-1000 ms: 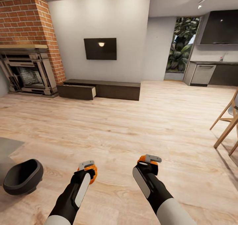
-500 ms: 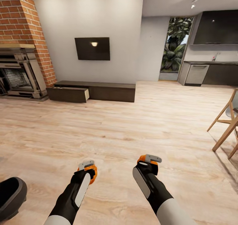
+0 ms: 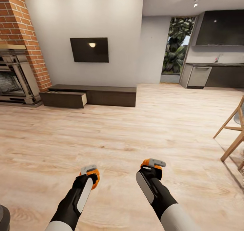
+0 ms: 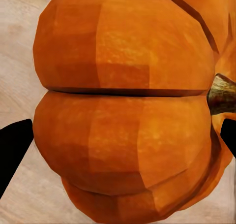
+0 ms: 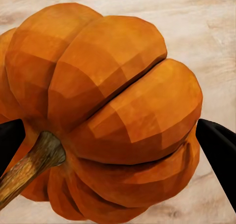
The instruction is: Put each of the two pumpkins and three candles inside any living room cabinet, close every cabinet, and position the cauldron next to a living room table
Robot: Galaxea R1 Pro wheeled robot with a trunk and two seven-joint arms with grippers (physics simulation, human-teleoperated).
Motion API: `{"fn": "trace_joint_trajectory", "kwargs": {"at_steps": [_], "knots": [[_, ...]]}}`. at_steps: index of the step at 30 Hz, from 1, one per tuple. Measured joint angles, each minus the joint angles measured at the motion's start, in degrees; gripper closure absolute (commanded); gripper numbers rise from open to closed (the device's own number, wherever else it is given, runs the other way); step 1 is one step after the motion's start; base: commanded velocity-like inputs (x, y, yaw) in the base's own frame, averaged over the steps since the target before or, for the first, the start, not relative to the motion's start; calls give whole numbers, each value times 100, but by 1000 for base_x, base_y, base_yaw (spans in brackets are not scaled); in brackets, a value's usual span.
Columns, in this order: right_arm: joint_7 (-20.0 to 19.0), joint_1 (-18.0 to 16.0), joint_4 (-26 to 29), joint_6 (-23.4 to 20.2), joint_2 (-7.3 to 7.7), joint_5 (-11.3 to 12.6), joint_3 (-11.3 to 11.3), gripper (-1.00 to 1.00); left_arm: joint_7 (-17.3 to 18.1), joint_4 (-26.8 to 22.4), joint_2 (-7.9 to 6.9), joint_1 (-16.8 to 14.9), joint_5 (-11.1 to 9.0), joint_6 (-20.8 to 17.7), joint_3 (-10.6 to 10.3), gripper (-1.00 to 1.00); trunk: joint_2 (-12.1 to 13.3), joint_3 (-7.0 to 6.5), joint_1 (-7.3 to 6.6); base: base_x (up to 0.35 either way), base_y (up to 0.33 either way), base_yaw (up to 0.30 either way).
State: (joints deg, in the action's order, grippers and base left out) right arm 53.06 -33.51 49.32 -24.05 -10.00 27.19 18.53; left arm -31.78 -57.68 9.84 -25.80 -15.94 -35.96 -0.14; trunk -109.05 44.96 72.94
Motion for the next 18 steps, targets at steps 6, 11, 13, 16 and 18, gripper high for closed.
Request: {"fn": "trace_joint_trajectory", "kwargs": {"at_steps": [6, 11, 13, 16, 18], "knots": [[-3, 0, -16, -2, 0, 12, -2, 100, 5, 75, -23, 0, 14, 14, 9, 100, 0, 0, 0, 350, 0, -18], [2, -6, -54, -31, 0, 27, -60, 100, 9, 129, -30, 1, 9, 18, 12, 100, 0, 0, 0, 350, 0, -1], [7, -8, -60, -51, 0, 49, -72, 100, 15, 228, -40, 1, 10, 28, 17, 100, 0, 0, 0, 350, 0, 0], [-52, -9, -45, -56, 0, 248, -160, 100, 157, 472, -114, 1, 34, 160, 16, 100, 0, 3, 0, 350, 0, -27], [-152, -9, -39, -61, 0, 312, -186, 100, 355, 824, -202, 1, 48, 525, 23, 100, 0, 15, 0, 350, 0, -63]]}}
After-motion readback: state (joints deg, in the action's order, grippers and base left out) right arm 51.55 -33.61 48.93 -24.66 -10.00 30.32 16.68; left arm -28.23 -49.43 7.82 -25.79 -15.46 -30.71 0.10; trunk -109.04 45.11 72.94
